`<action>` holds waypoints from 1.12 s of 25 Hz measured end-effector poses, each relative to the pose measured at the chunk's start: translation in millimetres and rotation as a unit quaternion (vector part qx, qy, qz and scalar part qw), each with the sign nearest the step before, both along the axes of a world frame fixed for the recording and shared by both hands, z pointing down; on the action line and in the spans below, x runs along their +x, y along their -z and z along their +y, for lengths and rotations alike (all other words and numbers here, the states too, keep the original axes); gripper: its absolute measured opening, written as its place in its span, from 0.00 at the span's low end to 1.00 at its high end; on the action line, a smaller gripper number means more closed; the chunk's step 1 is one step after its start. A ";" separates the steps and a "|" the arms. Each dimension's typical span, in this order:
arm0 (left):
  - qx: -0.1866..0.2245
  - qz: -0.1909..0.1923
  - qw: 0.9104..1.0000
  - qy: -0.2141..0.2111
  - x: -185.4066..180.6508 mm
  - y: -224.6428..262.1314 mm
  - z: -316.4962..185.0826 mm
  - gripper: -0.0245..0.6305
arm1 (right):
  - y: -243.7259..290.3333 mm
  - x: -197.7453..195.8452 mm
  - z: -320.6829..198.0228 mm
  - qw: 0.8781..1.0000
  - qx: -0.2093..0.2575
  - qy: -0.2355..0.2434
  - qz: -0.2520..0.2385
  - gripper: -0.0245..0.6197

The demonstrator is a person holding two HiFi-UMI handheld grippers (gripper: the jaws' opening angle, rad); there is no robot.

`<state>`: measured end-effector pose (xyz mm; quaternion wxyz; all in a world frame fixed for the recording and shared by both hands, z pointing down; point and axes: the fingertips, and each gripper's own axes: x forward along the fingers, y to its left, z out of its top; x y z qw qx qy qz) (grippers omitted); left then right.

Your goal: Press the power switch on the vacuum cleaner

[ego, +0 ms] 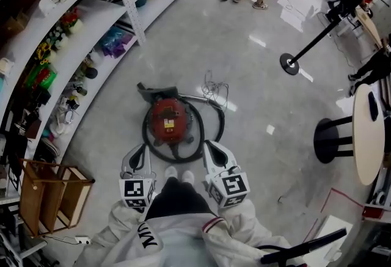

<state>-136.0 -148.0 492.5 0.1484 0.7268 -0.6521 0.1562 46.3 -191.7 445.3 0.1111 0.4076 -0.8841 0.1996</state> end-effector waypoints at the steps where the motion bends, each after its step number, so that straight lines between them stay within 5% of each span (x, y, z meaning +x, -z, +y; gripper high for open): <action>1: -0.002 0.003 1.000 0.003 -2.1 -3.7 -1.6 0.04 | -1.7 -1.5 -0.8 1.000 -0.001 0.000 0.002 0.04; 10: 0.021 0.007 1.000 0.006 -12.2 -13.5 -24.7 0.04 | -30.6 -3.8 -17.8 1.000 -0.007 -0.011 0.022 0.04; 28: -0.020 0.021 0.999 -0.020 3.0 -132.7 -38.1 0.04 | -129.8 -11.5 -34.1 0.997 -0.031 -0.031 0.060 0.04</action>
